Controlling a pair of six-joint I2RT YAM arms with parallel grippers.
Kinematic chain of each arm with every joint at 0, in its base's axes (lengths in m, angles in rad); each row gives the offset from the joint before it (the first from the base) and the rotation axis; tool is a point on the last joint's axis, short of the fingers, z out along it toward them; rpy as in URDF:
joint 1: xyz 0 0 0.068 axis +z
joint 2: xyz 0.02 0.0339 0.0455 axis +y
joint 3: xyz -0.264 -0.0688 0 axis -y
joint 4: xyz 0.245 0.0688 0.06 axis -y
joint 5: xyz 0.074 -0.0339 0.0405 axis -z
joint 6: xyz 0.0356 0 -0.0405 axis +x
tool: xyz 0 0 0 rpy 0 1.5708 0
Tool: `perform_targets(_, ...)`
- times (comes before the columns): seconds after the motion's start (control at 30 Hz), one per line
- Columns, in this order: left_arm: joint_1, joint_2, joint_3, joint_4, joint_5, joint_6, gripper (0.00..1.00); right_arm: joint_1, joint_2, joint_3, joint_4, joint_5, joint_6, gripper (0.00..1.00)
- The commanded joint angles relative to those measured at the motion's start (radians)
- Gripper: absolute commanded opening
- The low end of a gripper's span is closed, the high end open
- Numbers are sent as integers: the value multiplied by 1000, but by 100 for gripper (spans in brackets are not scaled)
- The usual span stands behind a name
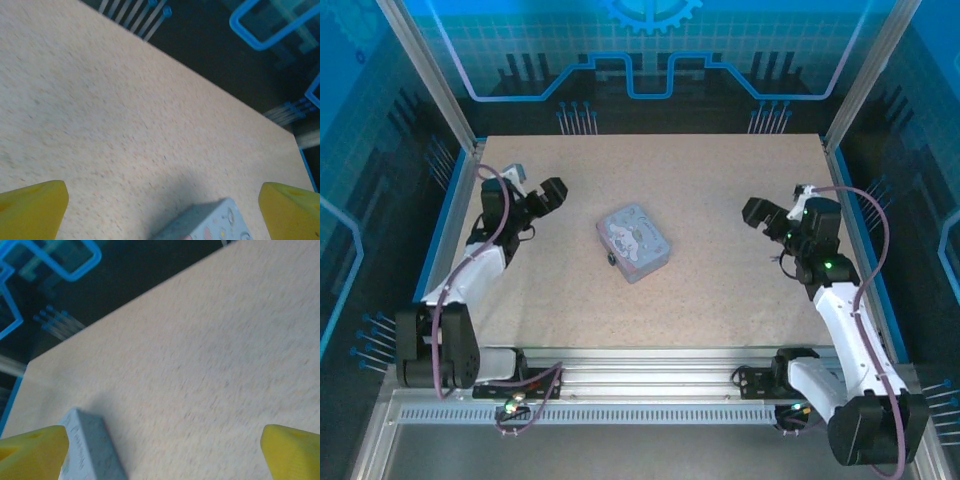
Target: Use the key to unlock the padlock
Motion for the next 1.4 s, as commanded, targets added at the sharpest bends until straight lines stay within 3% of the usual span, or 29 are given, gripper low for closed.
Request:
perform_targets(0.0,-43,75,82,-129,145,-17,98,63,-24,-20,-131,-127,36,100)
perform_targets(0.13,-101,209,206,-246,205,25,95,171,-39,-64,-162,-136,55,99)
perform_targets(0.33,-184,366,357,-376,206,102,93,318,-25,-114,-162,-99,112,99)
perform_targets(0.63,-247,547,526,-499,218,169,88,444,0,-194,-100,-72,187,99)
perform_targets(0.87,-293,544,504,-506,287,189,83,476,50,-232,-44,-96,220,97)
perform_targets(1.07,-319,458,374,-435,284,155,81,507,167,-212,38,-126,243,91)
perform_targets(1.37,-319,376,192,-307,301,78,70,542,398,-105,156,-164,251,64)
